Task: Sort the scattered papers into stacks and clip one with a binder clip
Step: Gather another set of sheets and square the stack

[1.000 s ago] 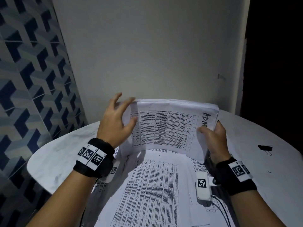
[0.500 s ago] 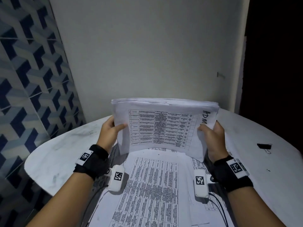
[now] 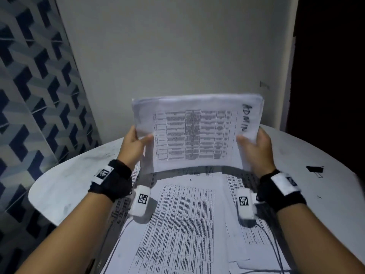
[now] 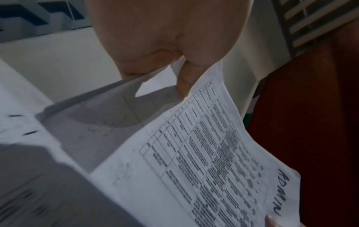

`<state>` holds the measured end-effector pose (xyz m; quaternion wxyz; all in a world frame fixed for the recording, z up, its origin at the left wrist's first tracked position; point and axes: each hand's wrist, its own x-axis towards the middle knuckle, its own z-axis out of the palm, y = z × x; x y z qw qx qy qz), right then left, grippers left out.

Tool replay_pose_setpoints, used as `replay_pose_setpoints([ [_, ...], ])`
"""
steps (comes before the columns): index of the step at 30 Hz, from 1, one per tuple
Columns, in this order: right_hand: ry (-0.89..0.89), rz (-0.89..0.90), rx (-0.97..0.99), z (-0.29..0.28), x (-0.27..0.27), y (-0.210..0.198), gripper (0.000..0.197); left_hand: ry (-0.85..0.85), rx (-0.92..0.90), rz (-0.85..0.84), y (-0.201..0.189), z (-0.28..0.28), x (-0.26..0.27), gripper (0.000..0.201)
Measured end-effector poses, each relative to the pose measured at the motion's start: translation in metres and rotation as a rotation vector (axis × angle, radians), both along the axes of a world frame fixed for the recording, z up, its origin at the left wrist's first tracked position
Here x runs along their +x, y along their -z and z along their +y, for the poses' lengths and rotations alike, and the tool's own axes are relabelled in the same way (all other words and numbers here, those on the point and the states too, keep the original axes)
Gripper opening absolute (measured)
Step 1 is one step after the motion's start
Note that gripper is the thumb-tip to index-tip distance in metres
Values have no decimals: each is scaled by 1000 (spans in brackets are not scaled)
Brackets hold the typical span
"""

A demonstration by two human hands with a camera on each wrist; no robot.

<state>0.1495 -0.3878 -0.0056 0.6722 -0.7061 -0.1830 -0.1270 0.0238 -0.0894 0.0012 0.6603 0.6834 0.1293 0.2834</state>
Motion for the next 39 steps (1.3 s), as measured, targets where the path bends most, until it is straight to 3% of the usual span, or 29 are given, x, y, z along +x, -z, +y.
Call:
replay_pose_setpoints([
  [3,-76,-81,-21,-9,0,-50,28,-50,77,23,-37,9,-15,45],
  [5,-153,-123,-54,-14,2,-81,28,-182,209,-22,-68,14,-34,61],
  [8,-279,-149,-207,-12,-2,-110,35,-291,647,-54,-117,-1,-67,81],
  [10,-367,-152,-328,1,-10,-121,34,-163,909,87,-138,-22,-75,78],
  [11,-398,-169,-378,8,-16,-126,33,-37,933,188,-143,-31,-76,75],
  [13,-445,-222,-411,20,-28,-131,27,235,790,355,-147,-41,-77,68],
  [15,-455,-224,-400,30,-33,-136,17,368,688,372,-145,-42,-89,59],
  [18,-428,-121,-402,37,-29,-143,45,409,606,264,-140,-44,-108,40],
  [19,-433,-92,-408,39,-27,-144,49,390,615,233,-137,-46,-111,32],
  [24,-475,-68,-416,52,-38,-155,46,110,873,175,-132,-44,-106,39],
  [29,-406,-133,-455,51,-48,-149,28,-27,809,222,-124,-8,-99,39],
  [32,-190,48,-404,34,-53,-111,30,-162,751,243,-111,32,-102,38],
  [34,-123,194,-765,20,-57,-73,46,-249,675,243,-102,54,-108,33],
  [36,-225,316,-1246,12,-65,-34,60,-299,643,243,-96,69,-112,32],
  [37,-257,358,-1392,12,-69,-19,71,-310,634,242,-93,74,-112,34],
  [39,-264,427,-1425,16,-77,0,75,-319,603,225,-89,79,-111,37],
])
